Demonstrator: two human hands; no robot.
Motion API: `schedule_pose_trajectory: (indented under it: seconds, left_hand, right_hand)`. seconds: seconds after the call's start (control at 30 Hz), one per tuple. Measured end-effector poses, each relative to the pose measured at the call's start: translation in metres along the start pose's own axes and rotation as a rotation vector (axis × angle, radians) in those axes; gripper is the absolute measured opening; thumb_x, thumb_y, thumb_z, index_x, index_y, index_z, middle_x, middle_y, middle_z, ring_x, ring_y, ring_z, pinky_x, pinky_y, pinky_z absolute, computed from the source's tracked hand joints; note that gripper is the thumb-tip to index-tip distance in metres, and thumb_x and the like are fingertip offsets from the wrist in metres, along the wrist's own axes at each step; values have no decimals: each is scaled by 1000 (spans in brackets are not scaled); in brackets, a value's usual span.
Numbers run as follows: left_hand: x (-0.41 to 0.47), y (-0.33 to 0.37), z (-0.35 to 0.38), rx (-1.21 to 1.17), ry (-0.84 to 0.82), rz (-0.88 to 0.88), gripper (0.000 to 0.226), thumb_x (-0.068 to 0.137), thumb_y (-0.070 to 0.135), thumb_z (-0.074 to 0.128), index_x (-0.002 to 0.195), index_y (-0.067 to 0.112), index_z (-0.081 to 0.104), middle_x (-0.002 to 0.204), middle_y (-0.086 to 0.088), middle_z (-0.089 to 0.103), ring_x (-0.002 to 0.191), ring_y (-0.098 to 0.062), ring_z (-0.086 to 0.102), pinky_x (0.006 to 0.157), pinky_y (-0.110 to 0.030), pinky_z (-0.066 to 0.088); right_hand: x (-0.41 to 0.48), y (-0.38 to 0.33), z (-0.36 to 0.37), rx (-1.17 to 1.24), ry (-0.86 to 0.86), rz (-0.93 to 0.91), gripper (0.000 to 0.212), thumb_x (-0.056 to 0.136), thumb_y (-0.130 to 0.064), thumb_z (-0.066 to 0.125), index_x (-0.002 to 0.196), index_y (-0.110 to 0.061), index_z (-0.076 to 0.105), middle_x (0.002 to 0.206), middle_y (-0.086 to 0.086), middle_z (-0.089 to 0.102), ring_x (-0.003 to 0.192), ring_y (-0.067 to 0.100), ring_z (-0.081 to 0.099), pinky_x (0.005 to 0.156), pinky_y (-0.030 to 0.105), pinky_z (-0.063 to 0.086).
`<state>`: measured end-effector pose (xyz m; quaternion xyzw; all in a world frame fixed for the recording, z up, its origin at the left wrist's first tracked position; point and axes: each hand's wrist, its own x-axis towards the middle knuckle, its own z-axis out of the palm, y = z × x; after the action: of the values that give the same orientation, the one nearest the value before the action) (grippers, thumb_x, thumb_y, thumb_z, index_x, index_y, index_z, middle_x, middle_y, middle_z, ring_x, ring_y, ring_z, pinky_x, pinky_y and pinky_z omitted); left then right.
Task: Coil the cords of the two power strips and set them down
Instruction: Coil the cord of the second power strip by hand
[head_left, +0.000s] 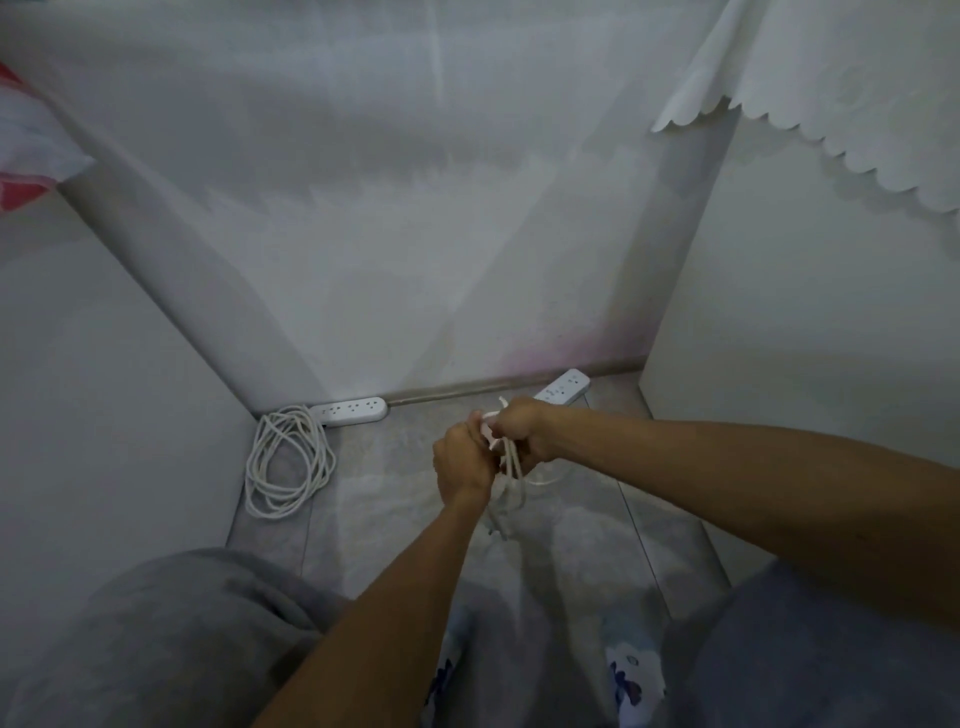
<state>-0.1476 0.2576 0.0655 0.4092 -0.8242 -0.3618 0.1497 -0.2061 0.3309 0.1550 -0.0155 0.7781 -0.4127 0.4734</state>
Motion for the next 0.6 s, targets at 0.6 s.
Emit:
schedule_pose_trajectory:
  seconds: [0.6]
  left_hand:
    - [-22,28,-13,-397,11,-576,44,100,27,46,126,-8,54,130,-28,57,120,-43,54,100,-44,46]
  right_hand:
    - [-15,-66,-53,139,57,-250,24,103,-18,42,85,-6,53,70,6,56,58,25,63,73,48,58]
